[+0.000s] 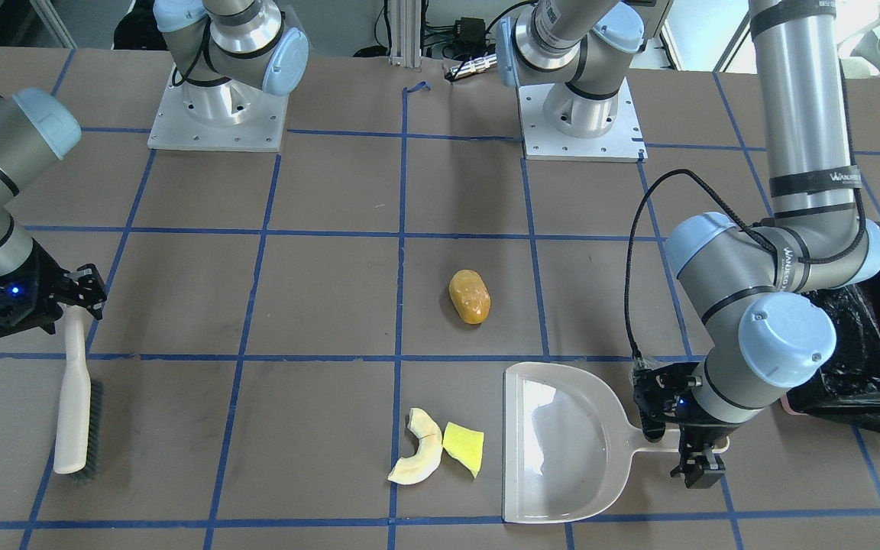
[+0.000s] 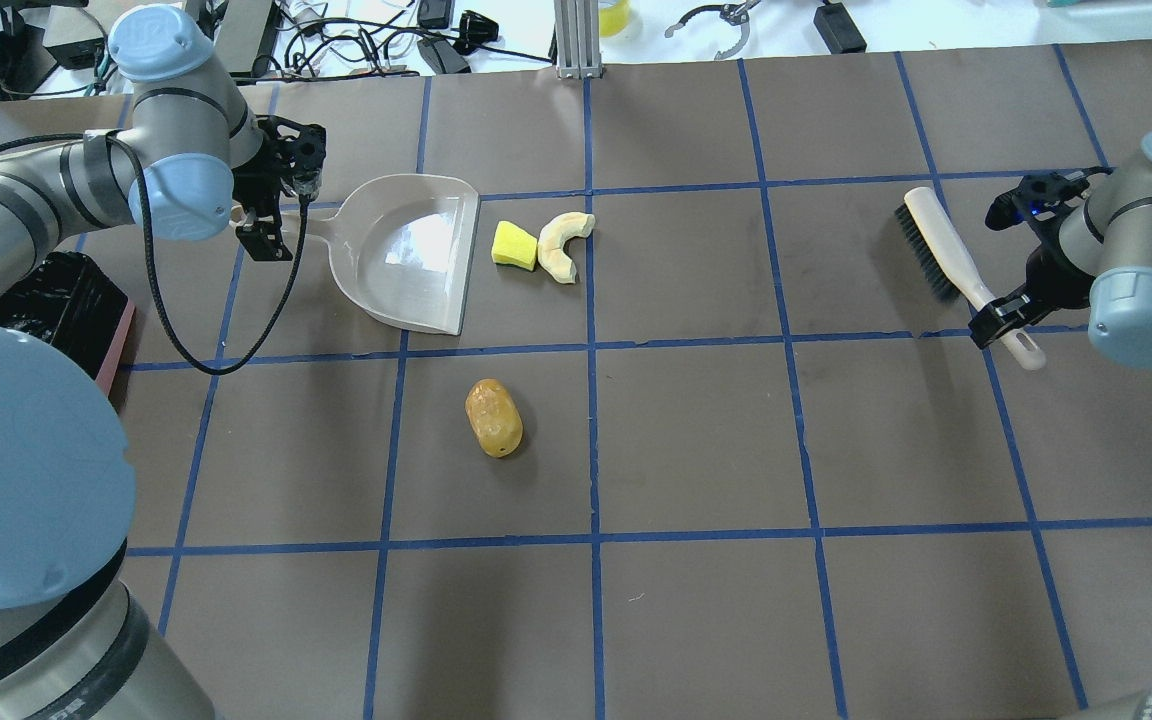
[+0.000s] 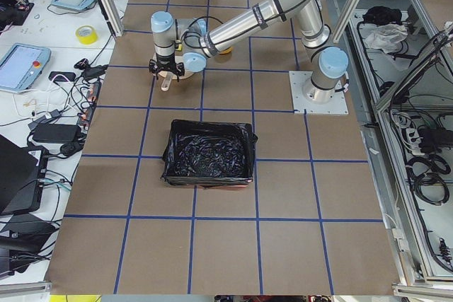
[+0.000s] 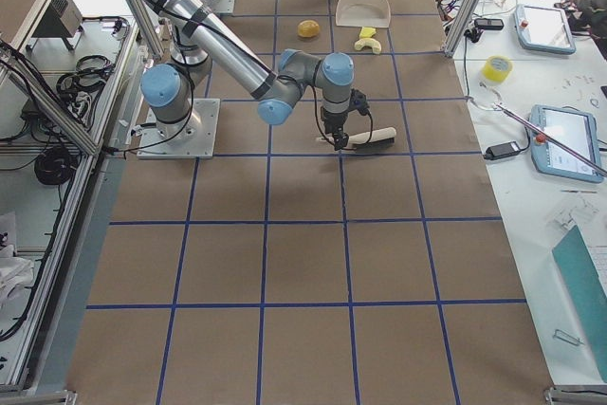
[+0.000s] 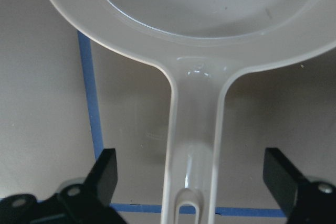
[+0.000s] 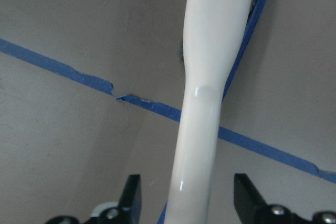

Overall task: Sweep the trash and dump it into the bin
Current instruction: 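Move the brush with the right gripper toward the sponge and banana peel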

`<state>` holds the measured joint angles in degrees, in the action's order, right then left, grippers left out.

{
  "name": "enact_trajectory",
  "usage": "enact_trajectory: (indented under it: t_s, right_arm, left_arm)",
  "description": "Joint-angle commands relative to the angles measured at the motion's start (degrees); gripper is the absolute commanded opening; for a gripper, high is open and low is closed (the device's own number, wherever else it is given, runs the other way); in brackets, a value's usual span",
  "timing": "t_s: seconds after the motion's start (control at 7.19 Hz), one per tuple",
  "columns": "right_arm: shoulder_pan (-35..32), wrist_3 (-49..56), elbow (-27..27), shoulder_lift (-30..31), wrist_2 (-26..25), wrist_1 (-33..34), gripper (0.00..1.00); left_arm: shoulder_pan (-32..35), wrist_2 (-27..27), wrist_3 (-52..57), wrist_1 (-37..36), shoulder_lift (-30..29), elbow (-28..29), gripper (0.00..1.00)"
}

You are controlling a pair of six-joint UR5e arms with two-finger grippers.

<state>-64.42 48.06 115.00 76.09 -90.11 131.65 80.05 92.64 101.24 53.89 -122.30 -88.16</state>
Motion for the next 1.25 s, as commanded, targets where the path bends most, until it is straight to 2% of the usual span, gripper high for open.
enact_trajectory:
  t_s: [0.0,0.14,0.28,0.42,0.56,0.7,0.97,1.11]
  right_arm:
    - [0.0,-0.2,-0.2,0.0,-0.8,0.0,0.4]
    - [0.0,-0.3,-0.2,0.0,-0.7,0.0,0.26]
    - [0.0,-0.7,-0.2,0.0,-0.7,0.0,0.18]
    - [0.0,-1.0,-0.4,0.4,-0.8,-0.2,0.05]
    - [0.0,-1.7,-0.4,0.5,-0.8,-0.3,0.0]
    - [-0.3,-3.6,-0.7,1.0,-1.5,-0.3,0.0]
    - [-4.0,-12.1,-5.3,6.1,-1.7,-12.0,0.0]
    - [-8.7,-18.2,-7.8,6.6,-2.3,-15.2,0.0]
  left_arm:
    - [0.0,-0.3,-0.4,0.0,0.0,-0.3,0.97]
    - [-0.1,-0.3,-0.5,-0.1,0.0,-0.4,0.84]
    - [-0.1,-0.4,-0.5,-0.5,0.1,-0.8,0.57]
    - [0.0,-0.4,-0.4,-4.3,0.2,-2.3,0.34]
    - [0.0,-0.1,-0.4,-6.6,0.3,-3.7,0.04]
    - [0.0,0.0,-0.4,-6.7,0.6,-3.6,0.0]
    - [0.0,0.0,-0.4,-6.7,0.9,-3.5,0.0]
    - [0.0,-0.2,-0.6,-6.7,0.9,-3.6,0.0]
